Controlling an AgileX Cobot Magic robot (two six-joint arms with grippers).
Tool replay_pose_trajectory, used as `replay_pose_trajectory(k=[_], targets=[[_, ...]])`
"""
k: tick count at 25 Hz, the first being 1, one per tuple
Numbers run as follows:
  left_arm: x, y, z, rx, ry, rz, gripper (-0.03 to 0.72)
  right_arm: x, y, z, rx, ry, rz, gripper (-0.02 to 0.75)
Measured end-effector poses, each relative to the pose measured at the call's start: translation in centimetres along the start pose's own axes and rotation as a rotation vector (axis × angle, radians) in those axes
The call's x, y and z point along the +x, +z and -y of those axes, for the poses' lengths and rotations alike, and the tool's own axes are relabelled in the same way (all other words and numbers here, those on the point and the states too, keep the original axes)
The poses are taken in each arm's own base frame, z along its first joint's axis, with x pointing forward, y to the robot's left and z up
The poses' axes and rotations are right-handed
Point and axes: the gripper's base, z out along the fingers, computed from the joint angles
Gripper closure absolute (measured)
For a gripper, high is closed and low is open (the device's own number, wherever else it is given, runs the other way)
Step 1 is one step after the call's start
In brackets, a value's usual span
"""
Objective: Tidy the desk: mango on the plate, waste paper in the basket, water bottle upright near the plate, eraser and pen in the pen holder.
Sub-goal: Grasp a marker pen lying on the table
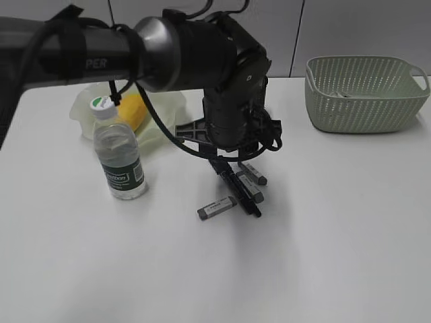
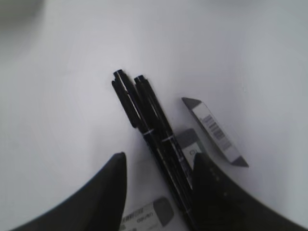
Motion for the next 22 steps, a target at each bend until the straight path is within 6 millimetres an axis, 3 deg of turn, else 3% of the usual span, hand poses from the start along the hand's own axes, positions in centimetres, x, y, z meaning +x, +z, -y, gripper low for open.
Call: replay_pose_trajectory(k=[8, 16, 22], targets=[[-2.2, 2.6, -2.1, 0.016, -0.184, -0.016, 0.401, 0.0, 0.0, 0.0, -0.001, -0.001, 0.000, 0.389], [-1.5, 5.3, -2.1, -0.005, -0.226, -0.032, 0.423, 0.0, 0.0, 0.0, -0.001, -0.001, 0.000, 0.389], [-1.4, 6.1, -2.2, -0.012, -0.251, -0.023, 0.425, 0.0, 0.0, 0.0, -0.001, -0.002, 0.000, 0.390]])
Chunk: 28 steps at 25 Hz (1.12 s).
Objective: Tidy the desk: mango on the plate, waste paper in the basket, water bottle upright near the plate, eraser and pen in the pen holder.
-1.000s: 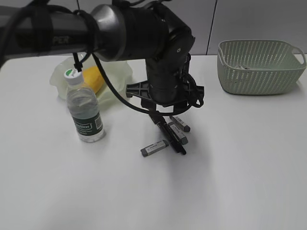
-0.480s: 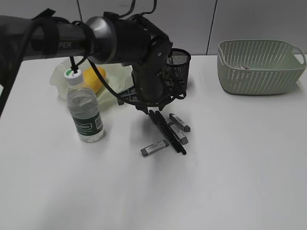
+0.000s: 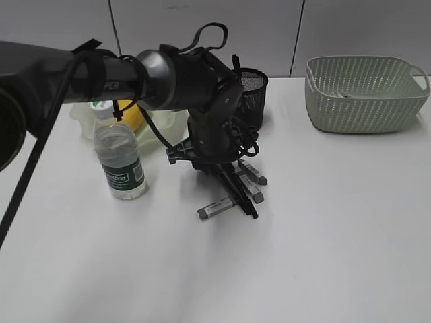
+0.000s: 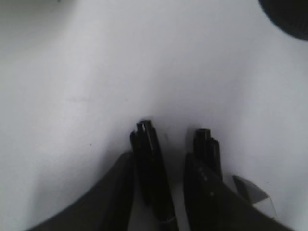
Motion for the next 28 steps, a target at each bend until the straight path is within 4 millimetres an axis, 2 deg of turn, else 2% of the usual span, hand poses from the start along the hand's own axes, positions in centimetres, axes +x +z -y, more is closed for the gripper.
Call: replay_pose_trajectory(k=[5, 11, 18, 21, 24, 28], targets=[[0.0, 0.1, 0.1, 0.011, -0.002, 0.004, 0.445, 0.0, 0.0, 0.0, 0.000, 0.000, 0.000, 0.390], [0.0, 0.1, 0.1, 0.016, -0.001, 0.006, 0.566, 0.0, 0.0, 0.0, 0.000, 0.000, 0.000, 0.390], [-0.4, -0.1, 0.9, 0.092, 0.004, 0.040, 0.575, 0.0, 0.0, 0.0, 0.000, 0.000, 0.000, 0.390], [-1.2, -2.1, 1.3, 0.138, 0.027, 0.098, 0.576, 0.0, 0.0, 0.0, 0.000, 0.000, 0.000, 0.390], [-2.7, -5.4, 1.3, 0.153, 0.081, 0.199, 0.576, 0.0, 0.0, 0.0, 0.000, 0.000, 0.000, 0.390], [-4.7, -10.1, 2.1, 0.247, 0.228, 0.431, 0.576, 0.0, 0.0, 0.0, 0.000, 0.000, 0.000, 0.390]])
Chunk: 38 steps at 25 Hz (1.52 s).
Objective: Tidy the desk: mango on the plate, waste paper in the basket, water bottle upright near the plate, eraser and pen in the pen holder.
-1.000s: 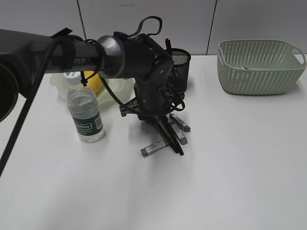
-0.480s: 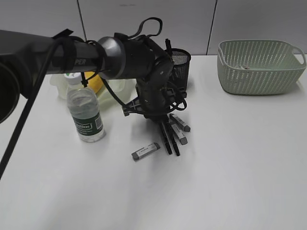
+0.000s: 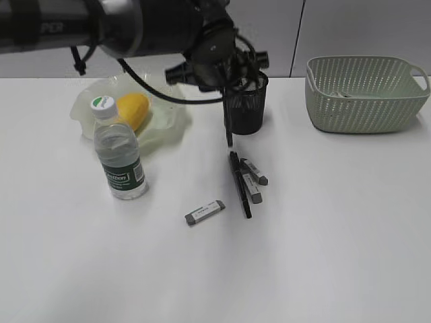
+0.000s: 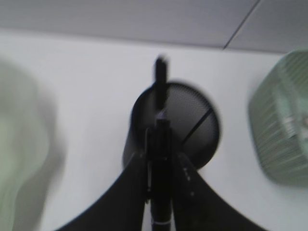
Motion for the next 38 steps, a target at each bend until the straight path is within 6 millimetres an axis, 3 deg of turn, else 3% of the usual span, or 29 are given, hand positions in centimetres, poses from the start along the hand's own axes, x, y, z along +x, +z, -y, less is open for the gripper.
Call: replay_pose_trajectory(k=[5, 10, 18, 22, 27, 31, 38], targets=[[-2.8, -2.1, 2.8, 0.253, 0.319, 0.298, 0.576, 0.0, 0.0, 0.0, -0.001, 0.000, 0.001, 0.390], [-3.9, -1.1, 2.4, 0.352, 0.514, 0.397, 0.576, 0.0, 0.0, 0.0, -0.001, 0.000, 0.001, 0.390], [-4.8, 3.3, -1.7, 0.440, 0.492, 0.370, 0.576, 0.0, 0.0, 0.0, -0.001, 0.000, 0.001, 0.390], [-5.7, 2.9, -1.7, 0.558, 0.395, 0.409, 0.576, 0.0, 0.0, 0.0, -0.001, 0.000, 0.001, 0.390], [-7.1, 1.5, -0.9, 0.670, 0.324, 0.600, 0.578, 0.0, 0.0, 0.0, -0.001, 0.000, 0.001, 0.390], [-7.7, 1.1, -0.8, 0.646, 0.413, 0.743, 0.578, 0.0, 0.0, 0.0, -0.001, 0.000, 0.001, 0.390], [-5.3, 4.5, -1.0, 0.657, 0.447, 0.751, 0.578, 0.0, 0.0, 0.0, -0.001, 0.000, 0.001, 0.390]])
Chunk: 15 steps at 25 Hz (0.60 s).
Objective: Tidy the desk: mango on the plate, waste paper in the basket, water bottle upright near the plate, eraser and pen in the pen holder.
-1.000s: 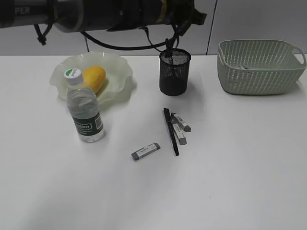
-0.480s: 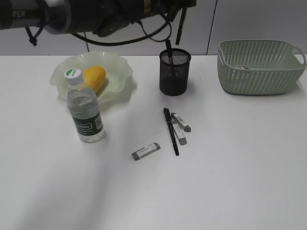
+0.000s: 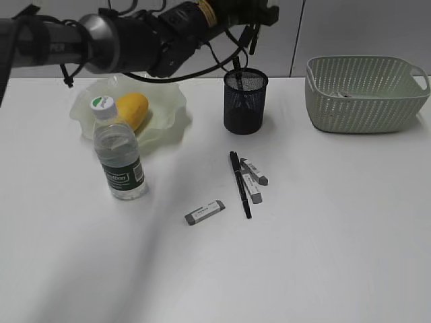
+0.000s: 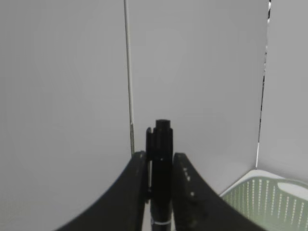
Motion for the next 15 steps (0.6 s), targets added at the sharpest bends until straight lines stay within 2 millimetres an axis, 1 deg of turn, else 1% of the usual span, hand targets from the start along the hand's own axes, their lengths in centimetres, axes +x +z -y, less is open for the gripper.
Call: replay_pose_trajectory(k=[4, 9, 13, 15], targets=[[2.1, 0.1, -0.2, -0.008, -0.008, -0.049, 0.578, 0.0, 0.0, 0.0, 0.000, 0.000, 0.000, 0.390], [4.2, 0.1, -0.4, -0.026, -0.011, -0.123, 0.578, 0.0, 0.0, 0.0, 0.000, 0.000, 0.000, 0.390], [4.5, 0.0, -0.4, -0.033, -0.011, -0.145, 0.571, 0.0, 0.0, 0.0, 0.000, 0.000, 0.000, 0.390], [4.5, 0.0, -0.4, -0.034, -0.011, -0.147, 0.522, 0.0, 0.0, 0.0, 0.000, 0.000, 0.000, 0.390]])
